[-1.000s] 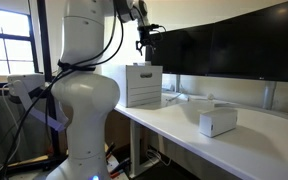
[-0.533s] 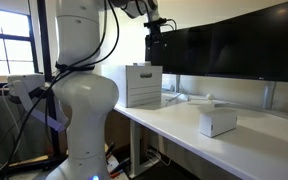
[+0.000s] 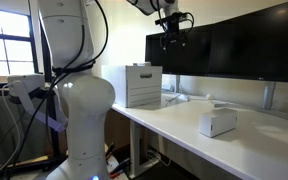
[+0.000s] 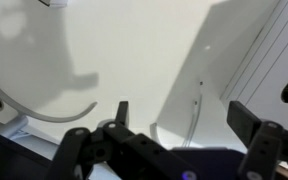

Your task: Put the left and right small boxes in the big box, respectively

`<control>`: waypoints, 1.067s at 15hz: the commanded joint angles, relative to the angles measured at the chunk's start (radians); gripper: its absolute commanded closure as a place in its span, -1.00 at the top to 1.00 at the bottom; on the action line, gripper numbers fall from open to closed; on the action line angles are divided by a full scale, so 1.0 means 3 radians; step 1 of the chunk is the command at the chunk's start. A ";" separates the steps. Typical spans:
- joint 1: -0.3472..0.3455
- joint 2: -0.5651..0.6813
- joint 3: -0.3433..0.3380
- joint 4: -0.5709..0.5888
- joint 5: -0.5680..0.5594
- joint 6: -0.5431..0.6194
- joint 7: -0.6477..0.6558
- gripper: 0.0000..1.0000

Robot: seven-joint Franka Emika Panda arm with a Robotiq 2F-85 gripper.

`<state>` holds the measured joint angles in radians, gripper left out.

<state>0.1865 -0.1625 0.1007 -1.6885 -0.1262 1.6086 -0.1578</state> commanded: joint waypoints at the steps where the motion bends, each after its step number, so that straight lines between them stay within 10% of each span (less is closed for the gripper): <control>1: -0.0208 -0.0342 -0.0087 -0.0508 -0.0025 0.0269 0.0160 1.00; 16: -0.0657 -0.0564 -0.0500 -0.1246 -0.0067 0.0652 0.0135 1.00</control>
<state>0.0115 -0.3057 -0.0475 -2.0091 -0.1328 1.7637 -0.1382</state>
